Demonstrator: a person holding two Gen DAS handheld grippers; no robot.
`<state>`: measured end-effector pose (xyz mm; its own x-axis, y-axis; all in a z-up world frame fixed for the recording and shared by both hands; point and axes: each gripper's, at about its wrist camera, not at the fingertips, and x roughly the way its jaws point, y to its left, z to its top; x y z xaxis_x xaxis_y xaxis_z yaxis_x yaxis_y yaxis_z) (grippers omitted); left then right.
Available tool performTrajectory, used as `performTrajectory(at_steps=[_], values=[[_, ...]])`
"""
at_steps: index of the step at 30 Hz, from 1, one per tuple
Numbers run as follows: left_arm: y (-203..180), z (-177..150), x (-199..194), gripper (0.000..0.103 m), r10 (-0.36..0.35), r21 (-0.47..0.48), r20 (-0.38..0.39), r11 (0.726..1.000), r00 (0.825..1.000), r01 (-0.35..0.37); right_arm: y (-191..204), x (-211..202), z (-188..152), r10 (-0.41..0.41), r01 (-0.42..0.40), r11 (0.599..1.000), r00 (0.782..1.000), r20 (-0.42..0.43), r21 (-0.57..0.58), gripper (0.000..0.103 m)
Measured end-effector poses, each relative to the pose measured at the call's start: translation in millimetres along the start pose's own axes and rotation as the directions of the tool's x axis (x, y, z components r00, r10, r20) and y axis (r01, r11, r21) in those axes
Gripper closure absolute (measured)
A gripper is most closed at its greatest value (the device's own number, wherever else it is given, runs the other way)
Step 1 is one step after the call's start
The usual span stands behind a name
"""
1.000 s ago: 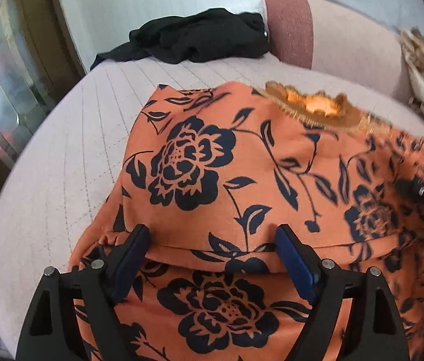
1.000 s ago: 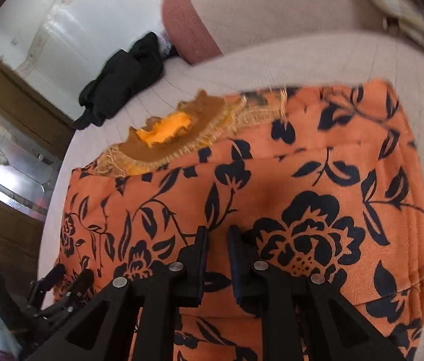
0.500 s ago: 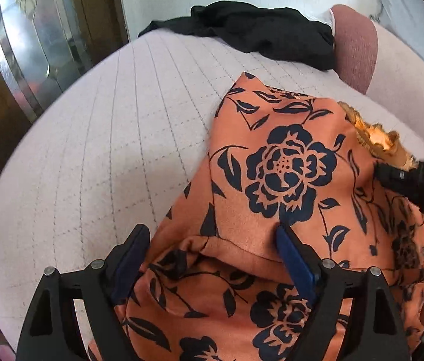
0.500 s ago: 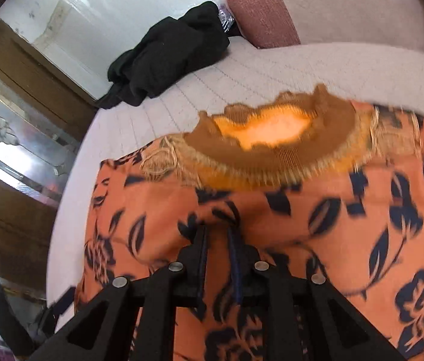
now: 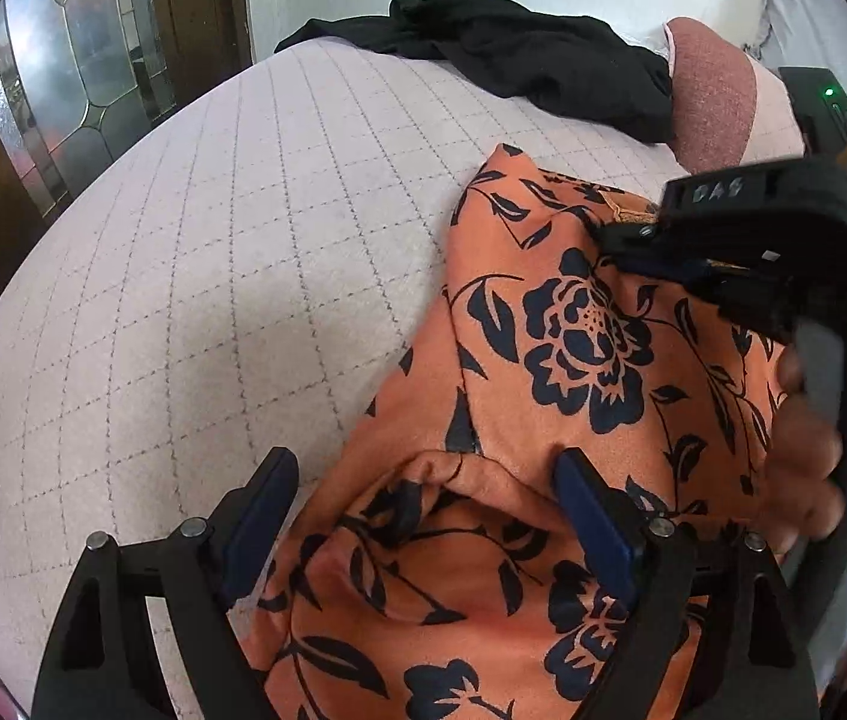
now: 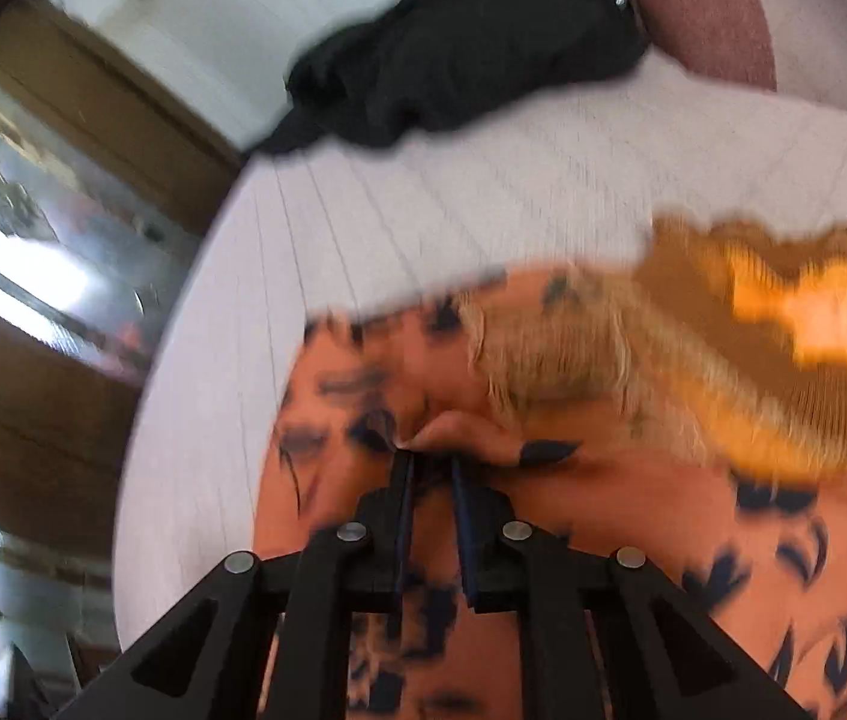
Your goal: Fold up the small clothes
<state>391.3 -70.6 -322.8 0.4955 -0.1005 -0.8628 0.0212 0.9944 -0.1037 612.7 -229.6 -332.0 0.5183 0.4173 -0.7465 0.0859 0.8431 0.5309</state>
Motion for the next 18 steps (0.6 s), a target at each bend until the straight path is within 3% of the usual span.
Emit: performTrajectory(at_steps=[3, 10, 15, 18], values=[[-10, 1, 0, 0.015, 0.029, 0.028, 0.02, 0.999, 0.999, -0.03, -11, -12, 6, 0.0, -0.001, 0.997, 1.0, 0.017, 0.075, 0.087], [-23, 0, -12, 0.015, 0.067, 0.061, 0.079, 0.996, 0.995, -0.072, -47, -103, -37, -0.069, 0.066, 0.997, 0.993, 0.099, 0.031, 0.087], [-29, 0, -19, 0.015, 0.067, 0.062, 0.106, 0.995, 0.992, -0.073, -85, -167, -87, -0.209, 0.209, 0.978, 0.973, 0.098, 0.012, 0.087], [-39, 0, -18, 0.015, 0.071, 0.073, 0.124, 0.994, 0.99, -0.08, -114, -185, -107, -0.255, 0.249, 0.966, 0.962, 0.095, 0.068, 0.087]])
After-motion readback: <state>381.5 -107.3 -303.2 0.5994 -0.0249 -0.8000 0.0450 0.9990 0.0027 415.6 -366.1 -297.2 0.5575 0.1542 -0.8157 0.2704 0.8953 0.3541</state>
